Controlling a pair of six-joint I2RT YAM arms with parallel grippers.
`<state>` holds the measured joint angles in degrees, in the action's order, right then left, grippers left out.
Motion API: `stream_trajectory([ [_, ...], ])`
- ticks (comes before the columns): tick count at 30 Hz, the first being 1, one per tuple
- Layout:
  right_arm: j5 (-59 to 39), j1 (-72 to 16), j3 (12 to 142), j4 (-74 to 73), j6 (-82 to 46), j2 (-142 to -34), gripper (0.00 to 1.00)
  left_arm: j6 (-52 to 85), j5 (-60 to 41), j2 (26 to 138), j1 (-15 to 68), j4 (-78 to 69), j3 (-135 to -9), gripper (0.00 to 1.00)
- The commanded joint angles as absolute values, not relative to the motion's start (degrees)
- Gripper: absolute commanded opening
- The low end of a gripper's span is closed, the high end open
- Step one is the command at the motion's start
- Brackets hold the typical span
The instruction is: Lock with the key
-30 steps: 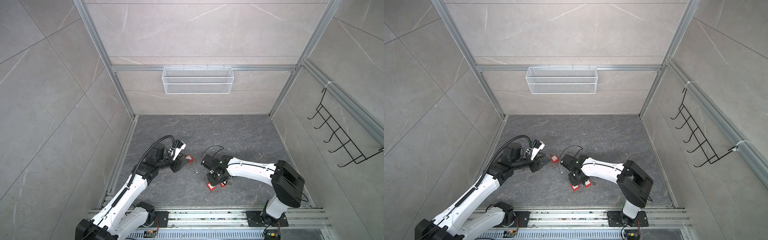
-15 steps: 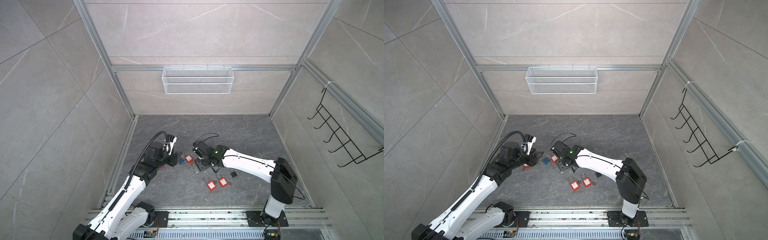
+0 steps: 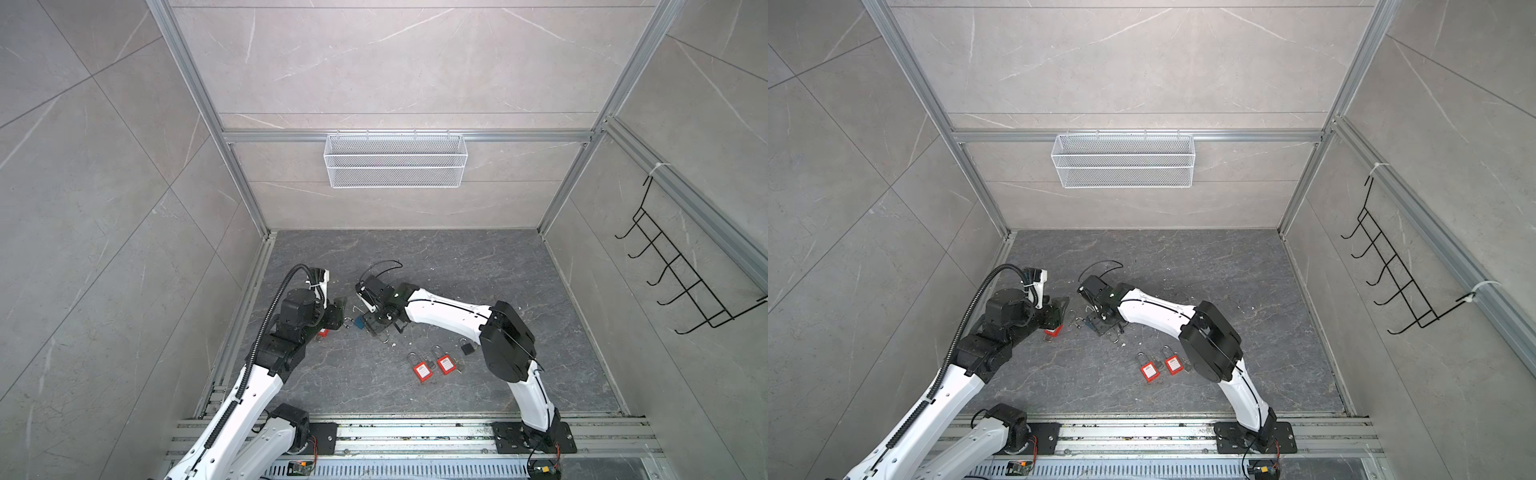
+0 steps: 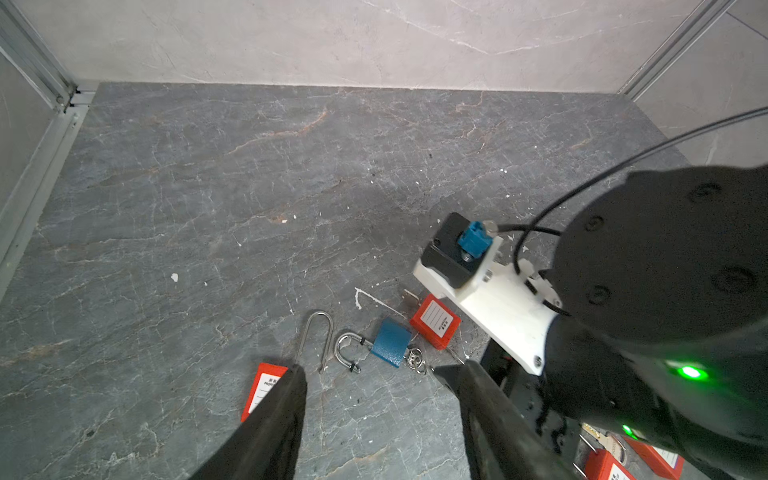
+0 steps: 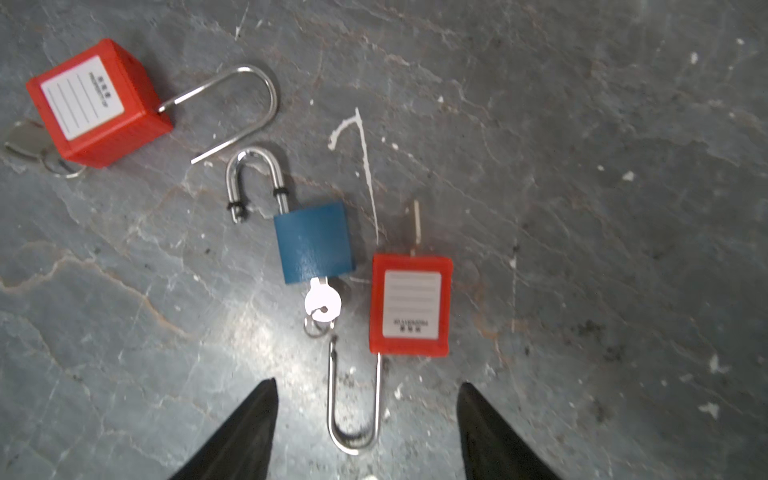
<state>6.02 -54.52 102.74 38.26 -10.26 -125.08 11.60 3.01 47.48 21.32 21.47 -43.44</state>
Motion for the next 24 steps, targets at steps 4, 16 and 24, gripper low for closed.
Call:
stream_trajectory([
  [4,9.3,-53.3,110.1,42.7,-12.3,-131.3,0.70,12.6,3.3,47.8,21.1,22.1,-42.8,0.61],
  [16,12.7,-51.0,117.4,47.4,-15.3,-137.0,0.70,12.0,2.8,50.1,21.1,22.1,-43.1,0.61],
  [24,13.0,-49.7,117.1,47.6,-16.4,-136.4,0.70,12.1,3.1,50.3,21.1,22.5,-43.3,0.61],
])
